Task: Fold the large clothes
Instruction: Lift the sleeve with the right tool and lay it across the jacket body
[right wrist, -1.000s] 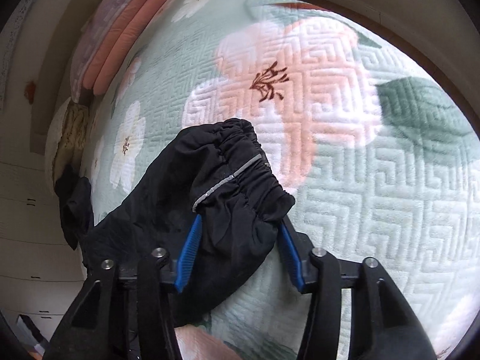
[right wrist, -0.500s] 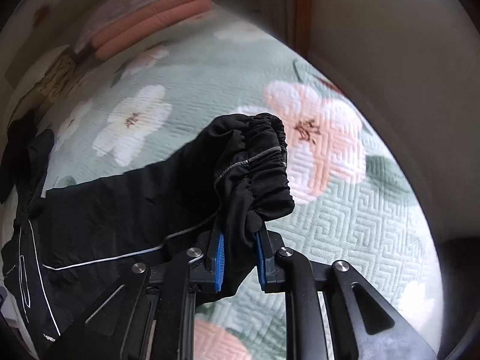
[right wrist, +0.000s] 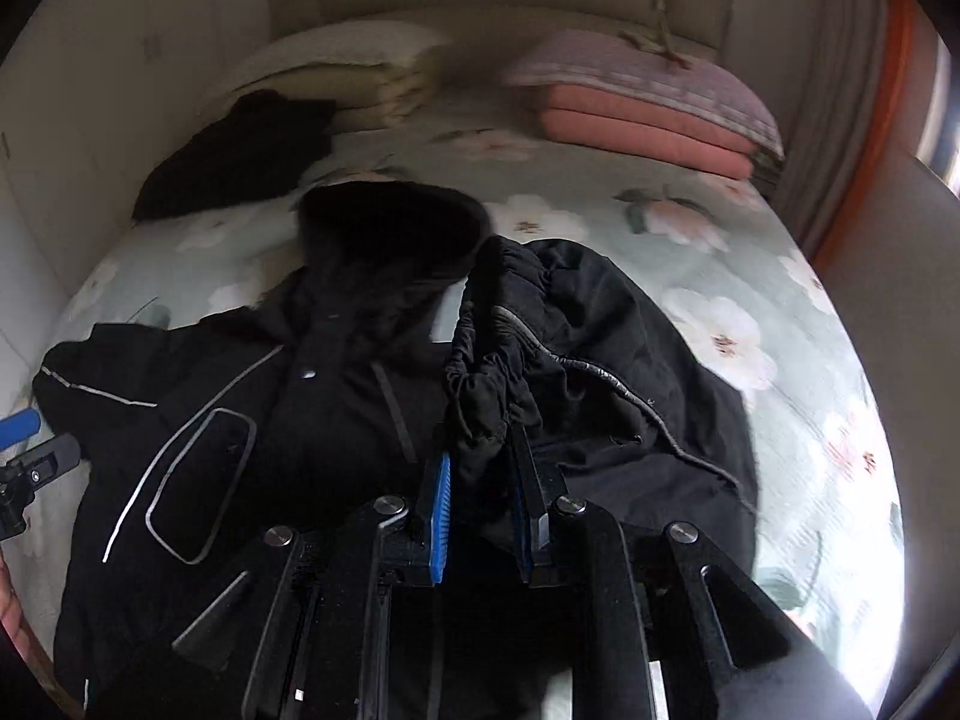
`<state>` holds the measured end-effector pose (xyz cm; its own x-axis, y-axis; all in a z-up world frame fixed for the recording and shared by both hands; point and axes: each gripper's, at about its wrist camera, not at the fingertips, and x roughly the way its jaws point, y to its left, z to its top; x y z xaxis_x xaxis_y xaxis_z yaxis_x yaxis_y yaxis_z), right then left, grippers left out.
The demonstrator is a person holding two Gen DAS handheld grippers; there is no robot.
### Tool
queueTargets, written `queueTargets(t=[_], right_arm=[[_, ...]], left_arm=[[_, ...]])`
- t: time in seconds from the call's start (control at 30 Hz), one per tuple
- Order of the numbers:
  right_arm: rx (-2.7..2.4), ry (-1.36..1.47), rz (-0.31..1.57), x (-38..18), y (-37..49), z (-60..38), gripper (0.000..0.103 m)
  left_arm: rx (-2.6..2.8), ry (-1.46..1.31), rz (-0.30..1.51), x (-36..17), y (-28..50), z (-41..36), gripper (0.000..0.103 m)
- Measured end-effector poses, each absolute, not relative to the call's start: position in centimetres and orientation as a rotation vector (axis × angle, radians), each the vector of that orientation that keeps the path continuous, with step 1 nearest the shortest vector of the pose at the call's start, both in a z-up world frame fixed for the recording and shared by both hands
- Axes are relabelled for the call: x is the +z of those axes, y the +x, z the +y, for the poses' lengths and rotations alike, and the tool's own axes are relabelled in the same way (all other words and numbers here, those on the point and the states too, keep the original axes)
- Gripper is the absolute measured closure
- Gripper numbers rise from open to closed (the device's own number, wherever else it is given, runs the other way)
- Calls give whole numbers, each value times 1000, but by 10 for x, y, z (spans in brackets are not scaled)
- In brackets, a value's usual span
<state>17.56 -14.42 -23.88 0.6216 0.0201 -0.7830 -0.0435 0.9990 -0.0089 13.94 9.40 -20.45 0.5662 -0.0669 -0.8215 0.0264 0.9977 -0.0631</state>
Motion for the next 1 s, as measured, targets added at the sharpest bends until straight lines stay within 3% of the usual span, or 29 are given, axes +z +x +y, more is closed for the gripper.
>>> queueTargets(t=[0.23,0.4,0.53,0.63,0.8,1.0], right_arm=[[220,-88,1022,-304,212,19,83],[270,-99,1146,-369,229,82,83],[266,-139,1225,-405,225,107,73],[331,-117,1235,-399,221,111,52],[353,-42,1199,-345,193,70,52],[7,-7,1058,-283,165,-59,52]], left_arm=[[59,-93,957,-207,147,198,9],[99,-127,984,-224,149,242,9],[95,-142,1012,-239,147,260,9],[63,-146,1029,-247,151,261,9],[-44,-169,1034,-248,163,248,9],[-291,-190,1088,-270,191,193,9]])
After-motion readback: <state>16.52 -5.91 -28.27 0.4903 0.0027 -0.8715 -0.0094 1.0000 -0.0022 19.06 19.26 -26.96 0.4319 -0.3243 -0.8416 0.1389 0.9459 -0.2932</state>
